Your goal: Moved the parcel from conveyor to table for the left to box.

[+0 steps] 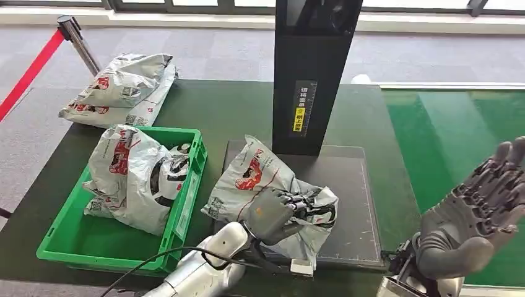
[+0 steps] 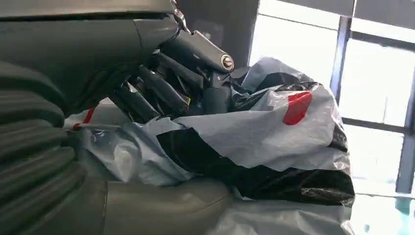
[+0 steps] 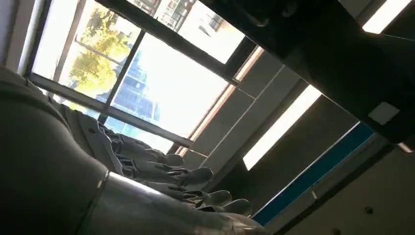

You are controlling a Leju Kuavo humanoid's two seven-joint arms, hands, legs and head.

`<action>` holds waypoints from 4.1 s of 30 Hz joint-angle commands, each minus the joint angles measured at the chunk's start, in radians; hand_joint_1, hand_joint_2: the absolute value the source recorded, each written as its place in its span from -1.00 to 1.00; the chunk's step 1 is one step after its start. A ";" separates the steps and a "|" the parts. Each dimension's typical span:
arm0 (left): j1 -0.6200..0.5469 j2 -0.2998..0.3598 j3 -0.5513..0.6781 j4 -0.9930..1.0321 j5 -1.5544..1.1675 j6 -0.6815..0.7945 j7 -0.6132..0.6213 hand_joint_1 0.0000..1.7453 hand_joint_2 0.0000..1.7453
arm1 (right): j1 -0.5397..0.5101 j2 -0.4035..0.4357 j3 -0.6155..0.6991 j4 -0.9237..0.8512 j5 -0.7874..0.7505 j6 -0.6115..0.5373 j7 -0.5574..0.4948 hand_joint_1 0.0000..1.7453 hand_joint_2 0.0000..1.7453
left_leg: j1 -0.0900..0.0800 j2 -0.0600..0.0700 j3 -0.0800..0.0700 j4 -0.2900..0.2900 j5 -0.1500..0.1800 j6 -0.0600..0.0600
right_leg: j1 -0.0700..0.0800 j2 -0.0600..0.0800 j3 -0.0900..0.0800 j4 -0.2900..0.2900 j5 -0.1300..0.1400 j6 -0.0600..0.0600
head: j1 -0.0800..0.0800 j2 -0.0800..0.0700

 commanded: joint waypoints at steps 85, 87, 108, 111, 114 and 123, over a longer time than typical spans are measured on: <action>-0.109 0.165 0.859 0.151 -0.284 -0.220 0.507 -1.00 -1.00 | 0.059 -0.016 0.041 0.002 0.100 0.024 0.094 -1.00 -1.00 | 0.001 0.001 0.006 -0.005 0.006 -0.008 | 0.003 -0.001 0.000 0.002 0.002 -0.008 | 0.000 0.000; -0.078 0.151 0.850 0.070 -0.239 -0.092 0.428 -1.00 -1.00 | 0.064 -0.011 0.037 -0.002 0.104 0.006 0.091 -1.00 -1.00 | 0.001 0.000 0.004 -0.005 0.006 -0.007 | 0.003 -0.002 -0.001 0.002 0.002 -0.008 | 0.000 0.000; 0.234 0.108 0.601 -0.564 0.242 0.088 0.186 -1.00 -1.00 | 0.106 -0.004 0.039 -0.014 0.118 -0.049 0.072 -1.00 -1.00 | 0.001 0.004 -0.002 -0.004 0.004 -0.005 | 0.003 0.000 -0.005 0.000 0.002 -0.007 | 0.000 0.000; 0.249 0.115 0.588 -0.579 0.230 0.097 0.179 -1.00 -1.00 | 0.107 -0.011 0.041 -0.012 0.112 -0.049 0.069 -1.00 -1.00 | 0.001 0.003 -0.001 -0.004 0.003 -0.005 | 0.003 0.000 -0.005 0.001 0.001 -0.007 | 0.000 0.000; 0.266 0.125 0.571 -0.611 0.388 0.099 0.097 -1.00 -1.00 | 0.106 -0.019 0.038 -0.012 0.094 -0.047 0.061 -1.00 -1.00 | 0.001 0.003 -0.001 -0.004 0.003 -0.005 | 0.003 0.000 -0.005 0.001 0.001 -0.007 | 0.000 0.000; 0.423 0.157 0.557 -0.866 1.289 -0.784 -0.305 -1.00 -1.00 | 0.072 -0.024 -0.064 0.034 -0.257 0.300 0.004 -1.00 1.00 | 0.001 0.006 -0.001 -0.005 0.003 -0.005 | 0.003 0.002 -0.005 0.000 0.002 -0.007 | 0.000 0.000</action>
